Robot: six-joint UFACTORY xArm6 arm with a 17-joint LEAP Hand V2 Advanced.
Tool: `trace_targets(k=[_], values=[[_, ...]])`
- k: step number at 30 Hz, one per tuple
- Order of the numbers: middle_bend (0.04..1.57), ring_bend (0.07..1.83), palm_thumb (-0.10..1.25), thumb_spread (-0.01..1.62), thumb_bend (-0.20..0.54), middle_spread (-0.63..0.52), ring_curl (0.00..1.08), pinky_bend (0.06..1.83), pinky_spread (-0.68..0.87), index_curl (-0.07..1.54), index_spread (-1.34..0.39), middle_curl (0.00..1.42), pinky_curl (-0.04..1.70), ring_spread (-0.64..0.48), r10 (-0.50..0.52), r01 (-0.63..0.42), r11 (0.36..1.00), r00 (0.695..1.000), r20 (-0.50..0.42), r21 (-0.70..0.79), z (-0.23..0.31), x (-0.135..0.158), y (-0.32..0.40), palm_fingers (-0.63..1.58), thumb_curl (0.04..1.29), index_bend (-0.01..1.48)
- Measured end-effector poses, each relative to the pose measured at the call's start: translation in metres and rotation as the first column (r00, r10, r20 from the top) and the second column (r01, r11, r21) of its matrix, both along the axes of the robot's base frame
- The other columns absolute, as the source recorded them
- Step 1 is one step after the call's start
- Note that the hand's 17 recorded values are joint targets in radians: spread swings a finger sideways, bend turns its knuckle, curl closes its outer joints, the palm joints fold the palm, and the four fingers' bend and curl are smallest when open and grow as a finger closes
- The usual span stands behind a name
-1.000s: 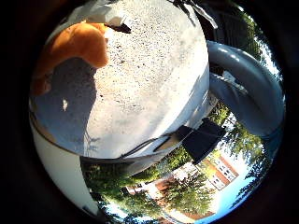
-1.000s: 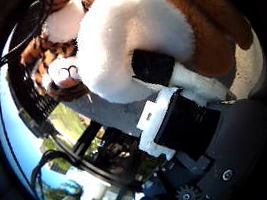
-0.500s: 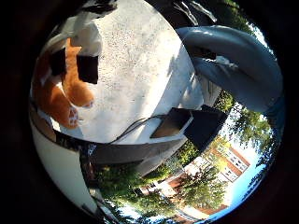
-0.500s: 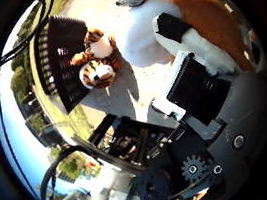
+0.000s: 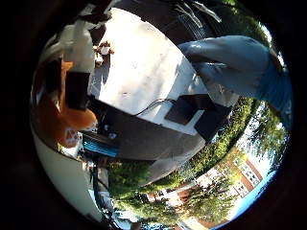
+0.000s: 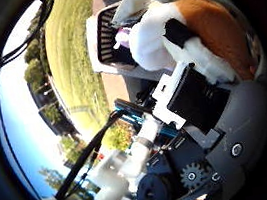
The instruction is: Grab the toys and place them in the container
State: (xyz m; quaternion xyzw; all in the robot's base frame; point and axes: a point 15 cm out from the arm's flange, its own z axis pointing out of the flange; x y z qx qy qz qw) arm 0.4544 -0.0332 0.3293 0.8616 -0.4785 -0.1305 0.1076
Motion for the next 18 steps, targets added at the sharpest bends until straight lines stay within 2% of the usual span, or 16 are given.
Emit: trace_targets(k=[2, 8, 13, 18], values=[[1.28, 1.49, 1.00, 1.13, -0.008, -0.22, 0.87, 1.54, 0.17, 0.53, -1.14, 1.07, 0.94, -0.13, 0.047, -0.048, 0.999, 0.999, 0.015, 0.022, 0.005, 0.000, 0.036, 0.81, 0.85, 0.65], [1.30, 1.51, 1.00, 1.13, -0.008, -0.22, 0.87, 1.58, 0.15, 0.65, -1.19, 1.09, 0.95, -0.13, 0.081, -0.085, 0.996, 0.992, 0.101, 0.039, 0.004, 0.012, 0.132, 0.77, 0.89, 0.62], [1.32, 1.53, 0.97, 1.12, -0.016, -0.21, 0.87, 1.60, 0.14, 0.76, -1.23, 1.09, 0.95, -0.13, 0.112, -0.118, 0.992, 0.982, 0.149, 0.034, -0.043, 0.037, 0.204, 0.75, 0.90, 0.59], [1.34, 1.56, 0.87, 1.13, -0.036, -0.21, 0.87, 1.59, 0.13, 0.88, -1.26, 1.09, 0.95, -0.13, 0.133, -0.142, 0.988, 0.982, 0.135, 0.057, -0.107, 0.047, 0.258, 0.68, 0.89, 0.54]])
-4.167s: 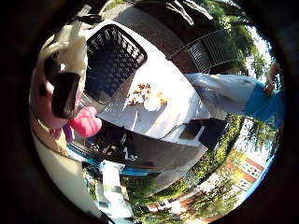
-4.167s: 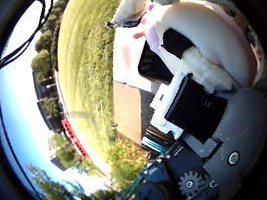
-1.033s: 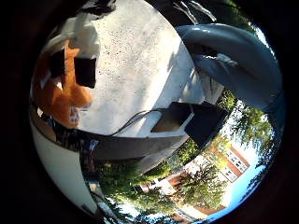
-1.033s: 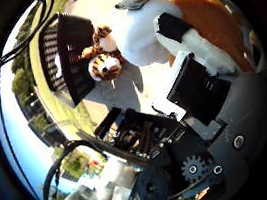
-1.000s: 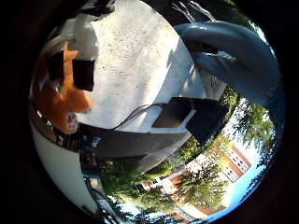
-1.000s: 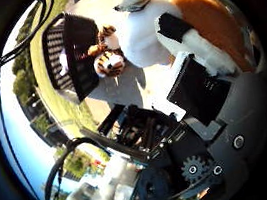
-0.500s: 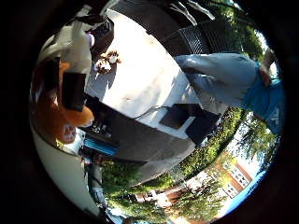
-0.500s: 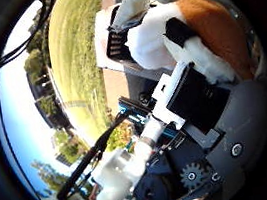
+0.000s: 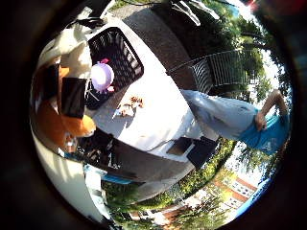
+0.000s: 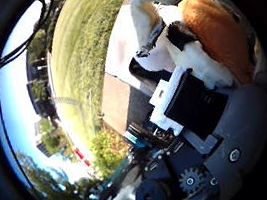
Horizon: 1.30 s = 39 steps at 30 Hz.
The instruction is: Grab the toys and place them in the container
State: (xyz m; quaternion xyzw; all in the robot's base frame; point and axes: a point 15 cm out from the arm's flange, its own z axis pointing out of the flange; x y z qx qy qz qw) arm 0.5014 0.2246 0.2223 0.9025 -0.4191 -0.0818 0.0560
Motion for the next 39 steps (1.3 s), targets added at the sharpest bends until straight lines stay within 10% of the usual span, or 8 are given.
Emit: trace_targets(k=[3, 7, 14, 29, 39], values=[[1.24, 1.48, 0.82, 1.15, -0.033, -0.18, 0.80, 1.49, 0.17, 0.96, -1.22, 1.02, 0.91, -0.05, 0.008, -0.008, 1.000, 1.000, -0.016, 0.011, -0.039, 0.004, 0.020, 0.67, 0.83, 0.54], [0.66, 1.14, 0.80, 1.15, -0.035, -0.10, 0.69, 1.36, 0.27, 0.92, -0.92, 0.78, 0.86, 0.09, 0.029, -0.030, 1.000, 0.997, -0.073, -0.008, -0.080, -0.003, 0.024, -0.20, 0.75, 0.33], [0.22, 0.68, 0.78, 1.11, -0.030, 0.02, 0.41, 1.08, 0.40, 0.67, -0.63, 0.50, 0.65, 0.24, 0.074, -0.075, 0.997, 0.991, -0.114, -0.010, -0.124, -0.004, 0.021, -0.16, 0.67, 0.12], [0.16, 0.53, 0.77, 1.09, -0.028, 0.06, 0.32, 0.90, 0.50, 0.39, -0.41, 0.35, 0.48, 0.28, -0.123, 0.120, 0.992, 0.987, -0.103, -0.029, -0.041, 0.026, -0.137, -0.02, 0.58, 0.16], [0.17, 0.49, 0.77, 1.09, -0.026, 0.07, 0.31, 0.83, 0.50, 0.35, -0.31, 0.32, 0.41, 0.29, -0.228, 0.212, 0.971, 0.960, -0.162, -0.114, -0.084, 0.025, -0.230, 0.01, 0.55, 0.18]])
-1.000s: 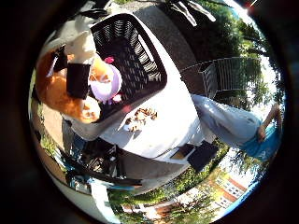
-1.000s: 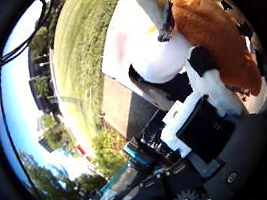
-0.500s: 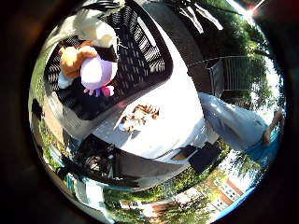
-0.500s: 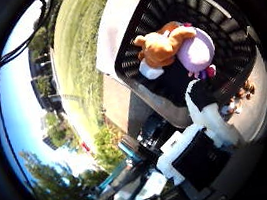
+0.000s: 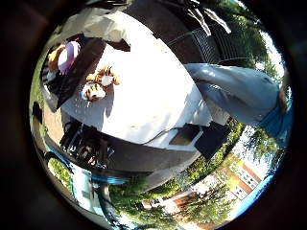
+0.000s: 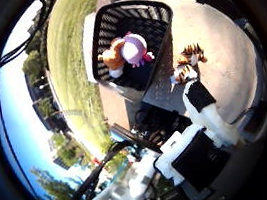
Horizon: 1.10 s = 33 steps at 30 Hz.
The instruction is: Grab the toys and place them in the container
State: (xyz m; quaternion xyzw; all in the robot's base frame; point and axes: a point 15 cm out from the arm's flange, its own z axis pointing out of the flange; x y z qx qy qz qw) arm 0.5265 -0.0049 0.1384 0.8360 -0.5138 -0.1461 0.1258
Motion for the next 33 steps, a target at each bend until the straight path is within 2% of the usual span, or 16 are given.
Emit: trace_targets(k=[7, 24, 26, 30, 31, 33], values=[[0.15, 0.45, 0.78, 1.10, -0.029, 0.06, 0.30, 0.77, 0.48, 0.34, -0.31, 0.31, 0.37, 0.27, -0.022, 0.021, 1.000, 0.991, -0.128, -0.010, -0.081, -0.020, -0.017, -0.01, 0.53, 0.18], [0.17, 0.36, 0.79, 1.08, -0.028, 0.05, 0.30, 0.71, 0.47, 0.32, -0.33, 0.28, 0.30, 0.27, 0.047, -0.062, 0.997, 0.958, -0.282, -0.046, -0.198, -0.063, 0.007, 0.01, 0.47, 0.19], [0.18, 0.36, 0.80, 1.08, -0.028, 0.04, 0.30, 0.69, 0.47, 0.32, -0.28, 0.29, 0.28, 0.26, 0.054, -0.071, 0.996, 0.959, -0.277, -0.053, -0.205, -0.062, 0.006, 0.07, 0.47, 0.20], [0.24, 0.42, 0.80, 1.07, -0.028, 0.01, 0.30, 0.68, 0.48, 0.33, -0.21, 0.32, 0.25, 0.26, 0.059, -0.077, 0.995, 0.962, -0.265, -0.058, -0.209, -0.060, 0.006, 0.38, 0.46, 0.23], [0.33, 0.50, 0.80, 1.07, -0.027, -0.02, 0.32, 0.67, 0.48, 0.33, -0.22, 0.35, 0.23, 0.23, 0.062, -0.081, 0.995, 0.962, -0.266, -0.063, -0.209, -0.060, 0.004, 0.59, 0.46, 0.22], [0.45, 0.63, 0.81, 1.07, -0.026, -0.04, 0.36, 0.67, 0.45, 0.32, -0.25, 0.40, 0.23, 0.20, 0.070, -0.092, 0.993, 0.963, -0.261, -0.074, -0.209, -0.058, 0.000, 0.78, 0.46, 0.17]])
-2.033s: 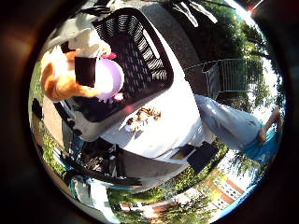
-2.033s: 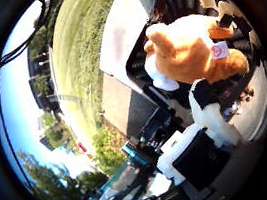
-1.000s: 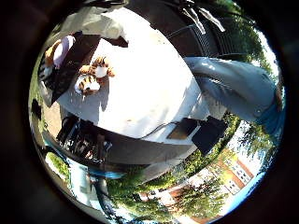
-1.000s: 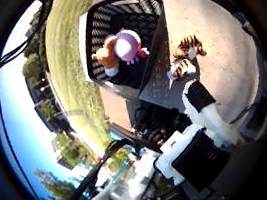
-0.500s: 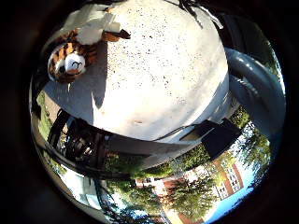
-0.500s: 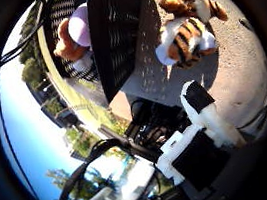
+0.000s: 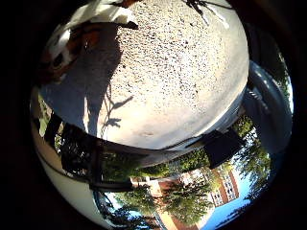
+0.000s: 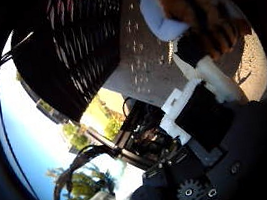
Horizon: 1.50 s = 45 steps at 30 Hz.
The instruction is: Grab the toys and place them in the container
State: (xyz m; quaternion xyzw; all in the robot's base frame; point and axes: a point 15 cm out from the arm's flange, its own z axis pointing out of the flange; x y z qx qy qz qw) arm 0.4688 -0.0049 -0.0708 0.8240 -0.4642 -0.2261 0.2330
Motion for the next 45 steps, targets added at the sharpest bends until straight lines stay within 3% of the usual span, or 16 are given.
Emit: trace_targets(k=[1, 4, 7, 13, 20, 27, 37, 40, 43, 45], values=[[0.54, 0.79, 0.82, 1.07, -0.024, -0.06, 0.42, 0.67, 0.44, 0.31, -0.28, 0.44, 0.24, 0.19, 0.008, -0.008, 1.000, 1.000, 0.015, -0.004, 0.000, 0.004, -0.002, 0.87, 0.46, 0.12], [0.75, 1.11, 0.85, 1.06, -0.019, -0.11, 0.57, 0.73, 0.42, 0.28, -0.37, 0.57, 0.28, 0.12, 0.025, -0.024, 1.000, 0.997, 0.076, -0.008, 0.004, 0.021, -0.005, 0.86, 0.47, 0.11], [0.86, 1.23, 0.90, 1.04, -0.008, -0.16, 0.64, 0.92, 0.41, 0.29, -0.46, 0.66, 0.35, 0.06, 0.031, -0.030, 1.000, 0.993, 0.114, -0.005, 0.007, 0.031, -0.006, 1.00, 0.49, 0.22], [1.02, 1.29, 1.03, 1.04, 0.021, -0.22, 0.74, 1.34, 0.32, 0.34, -0.68, 0.84, 0.55, -0.04, 0.011, -0.011, 1.000, 0.989, 0.150, -0.001, 0.011, 0.037, -0.014, 1.04, 0.58, 0.38], [1.12, 1.37, 1.06, 1.10, 0.019, -0.25, 0.80, 1.50, 0.23, 0.47, -0.87, 0.98, 0.69, -0.09, -0.007, 0.008, 1.000, 0.990, 0.139, -0.011, 0.060, 0.028, -0.023, 0.93, 0.67, 0.56], [1.19, 1.44, 1.04, 1.13, -0.006, -0.26, 0.84, 1.58, 0.19, 0.62, -1.00, 1.06, 0.76, -0.12, -0.023, 0.025, 0.999, 0.994, 0.105, -0.023, 0.165, 0.003, -0.032, 0.84, 0.74, 0.65], [1.26, 1.53, 0.98, 1.14, -0.019, -0.27, 0.86, 1.66, 0.15, 0.88, -1.10, 1.13, 0.82, -0.13, 0.013, -0.013, 1.000, 0.971, 0.241, -0.005, 0.322, -0.014, -0.013, 0.73, 0.82, 0.66], [1.28, 1.56, 0.87, 1.14, -0.056, -0.26, 0.87, 1.65, 0.14, 0.95, -1.12, 1.13, 0.84, -0.12, 0.059, -0.062, 0.998, 0.952, 0.300, 0.000, 0.351, -0.013, 0.010, 0.66, 0.81, 0.64], [1.26, 1.56, 0.82, 1.16, -0.041, -0.25, 0.83, 1.58, 0.16, 1.01, -1.11, 1.11, 0.84, -0.08, 0.067, -0.070, 0.998, 0.949, 0.308, -0.002, 0.352, -0.011, 0.016, 0.59, 0.76, 0.60], [1.11, 1.43, 0.76, 1.16, -0.055, -0.22, 0.79, 1.47, 0.18, 1.03, -1.02, 1.04, 0.83, -0.02, 0.069, -0.069, 0.998, 0.950, 0.304, -0.010, 0.349, -0.010, 0.015, 0.29, 0.69, 0.54]])
